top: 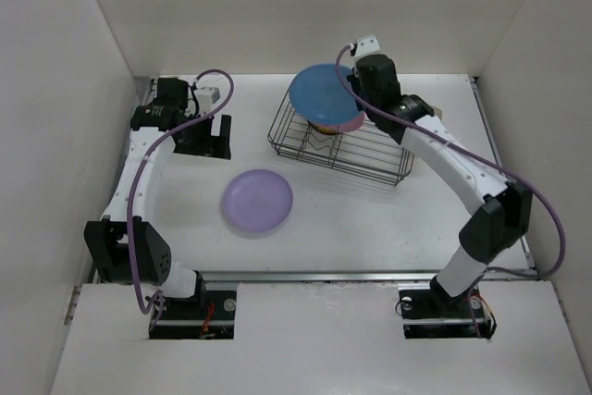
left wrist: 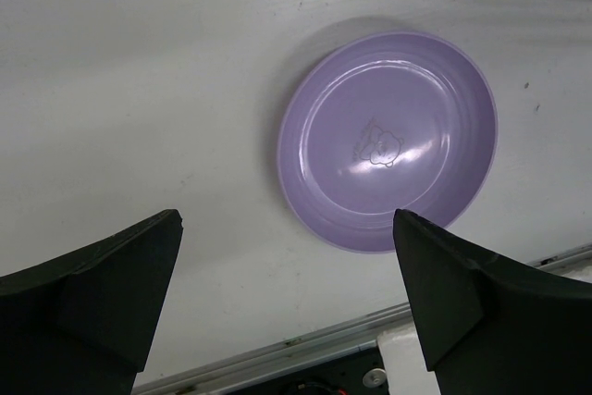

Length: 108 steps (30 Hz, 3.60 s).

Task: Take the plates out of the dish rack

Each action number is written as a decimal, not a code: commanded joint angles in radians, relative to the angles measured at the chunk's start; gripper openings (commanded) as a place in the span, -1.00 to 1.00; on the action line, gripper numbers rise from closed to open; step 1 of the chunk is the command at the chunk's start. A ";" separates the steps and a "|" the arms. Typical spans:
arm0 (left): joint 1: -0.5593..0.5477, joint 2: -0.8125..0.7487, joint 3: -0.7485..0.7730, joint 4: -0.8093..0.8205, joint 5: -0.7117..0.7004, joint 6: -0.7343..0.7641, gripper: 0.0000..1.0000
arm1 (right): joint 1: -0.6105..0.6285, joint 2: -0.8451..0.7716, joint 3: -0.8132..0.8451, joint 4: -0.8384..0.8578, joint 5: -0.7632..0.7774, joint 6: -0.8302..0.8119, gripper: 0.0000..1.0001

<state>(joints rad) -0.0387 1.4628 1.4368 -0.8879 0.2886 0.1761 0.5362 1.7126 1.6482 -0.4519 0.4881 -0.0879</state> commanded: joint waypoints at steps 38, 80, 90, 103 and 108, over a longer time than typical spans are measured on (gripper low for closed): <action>-0.003 -0.068 -0.004 0.026 -0.382 -0.093 0.99 | 0.304 0.239 0.145 -0.232 -0.593 0.252 0.45; -0.003 -0.076 -0.061 0.026 -0.361 -0.066 0.99 | 0.022 -0.011 0.134 0.107 0.211 -0.050 -1.00; -0.003 -0.067 -0.030 0.026 -0.427 -0.112 0.99 | 0.171 0.028 0.150 -0.195 -0.603 0.014 -1.00; -0.003 -0.058 -0.018 0.046 -0.625 -0.142 0.99 | 0.294 0.262 0.108 -0.176 -0.672 0.088 -0.62; -0.003 -0.058 -0.029 0.046 -0.614 -0.142 0.99 | 0.303 0.298 0.163 -0.249 -0.608 0.074 0.51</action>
<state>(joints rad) -0.0391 1.4254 1.3884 -0.8528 -0.3077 0.0463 0.8345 2.0224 1.7348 -0.6823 -0.1505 -0.0109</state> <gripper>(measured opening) 0.993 0.708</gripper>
